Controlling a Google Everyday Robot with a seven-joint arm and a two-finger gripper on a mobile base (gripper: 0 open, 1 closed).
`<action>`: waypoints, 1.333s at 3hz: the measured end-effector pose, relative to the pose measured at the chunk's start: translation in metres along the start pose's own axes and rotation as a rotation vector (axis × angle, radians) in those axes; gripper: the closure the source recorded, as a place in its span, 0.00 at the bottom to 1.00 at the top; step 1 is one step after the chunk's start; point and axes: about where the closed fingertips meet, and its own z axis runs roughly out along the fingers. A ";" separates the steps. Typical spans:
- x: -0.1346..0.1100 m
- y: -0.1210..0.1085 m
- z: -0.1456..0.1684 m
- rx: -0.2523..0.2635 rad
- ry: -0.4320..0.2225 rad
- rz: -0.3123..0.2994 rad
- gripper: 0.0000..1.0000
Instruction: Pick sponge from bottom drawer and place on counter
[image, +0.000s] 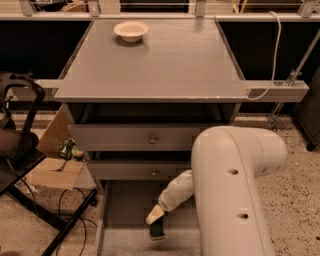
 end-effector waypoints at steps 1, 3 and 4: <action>-0.004 0.017 0.058 -0.055 0.013 -0.035 0.00; 0.008 0.012 0.147 -0.053 0.040 -0.051 0.00; 0.012 -0.016 0.162 0.010 0.044 -0.036 0.00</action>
Offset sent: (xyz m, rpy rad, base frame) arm 0.0020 0.0640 -0.1739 0.0121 0.0542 0.0809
